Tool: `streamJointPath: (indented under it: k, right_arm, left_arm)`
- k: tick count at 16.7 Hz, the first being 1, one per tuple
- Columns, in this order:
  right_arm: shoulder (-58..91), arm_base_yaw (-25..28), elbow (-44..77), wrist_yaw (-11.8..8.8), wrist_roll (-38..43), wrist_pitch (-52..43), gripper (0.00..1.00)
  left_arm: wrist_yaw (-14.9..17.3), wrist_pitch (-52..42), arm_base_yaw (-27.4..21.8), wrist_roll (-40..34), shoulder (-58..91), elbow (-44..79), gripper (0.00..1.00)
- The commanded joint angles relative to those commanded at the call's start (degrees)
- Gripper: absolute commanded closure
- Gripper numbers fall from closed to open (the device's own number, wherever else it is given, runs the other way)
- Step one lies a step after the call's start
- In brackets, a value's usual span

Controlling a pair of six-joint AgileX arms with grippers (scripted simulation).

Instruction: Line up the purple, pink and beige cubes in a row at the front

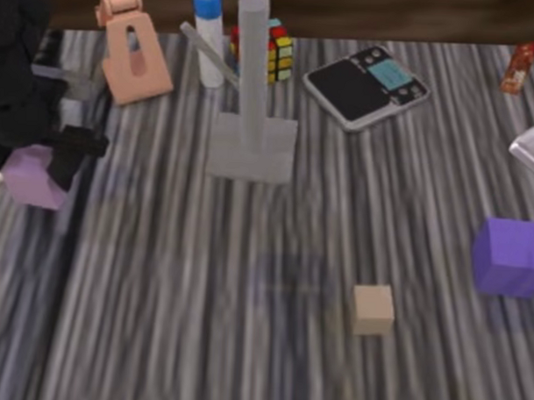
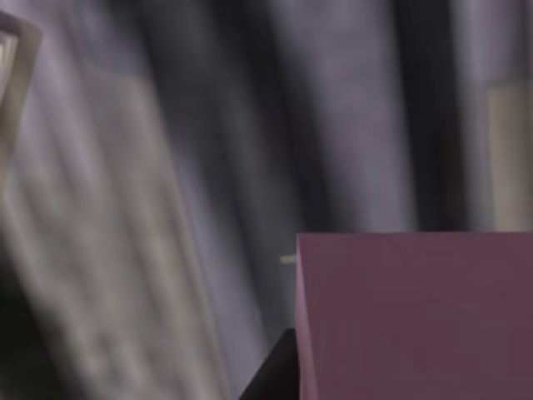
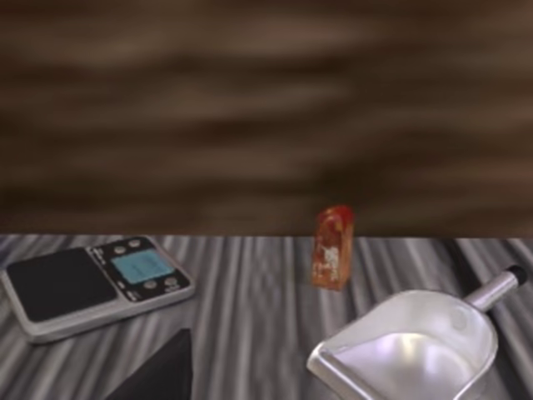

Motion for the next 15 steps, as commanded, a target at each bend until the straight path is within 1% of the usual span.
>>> streamJointPath:
  k: [2,3,6,8,13,15]
  right_arm:
    - [0.0,0.0,0.0,0.0,0.0,0.0,0.00]
    - [0.0,0.0,0.0,0.0,0.0,0.0,0.00]
    - [0.0,0.0,0.0,0.0,0.0,0.0,0.00]
    - [0.0,0.0,0.0,0.0,0.0,0.0,0.00]
    - [0.0,0.0,0.0,0.0,0.0,0.0,0.00]
    - [0.0,0.0,0.0,0.0,0.0,0.0,0.00]
  left_arm:
    - [0.0,-0.2,-0.7,-0.8,0.3,0.4,1.00]
    - [0.0,-0.5,-1.9,-2.1,0.6,0.9,1.00]
    - [-0.2,-1.9,-8.2,-9.5,2.0,3.3,1.00]
    - [-0.3,-3.1,-13.8,-16.9,2.9,5.0,1.00]
    - [-0.4,-6.1,-30.2,-40.0,4.8,9.0,1.00]
    - [-0.4,-7.0,-36.2,-47.8,5.0,10.4,1.00]
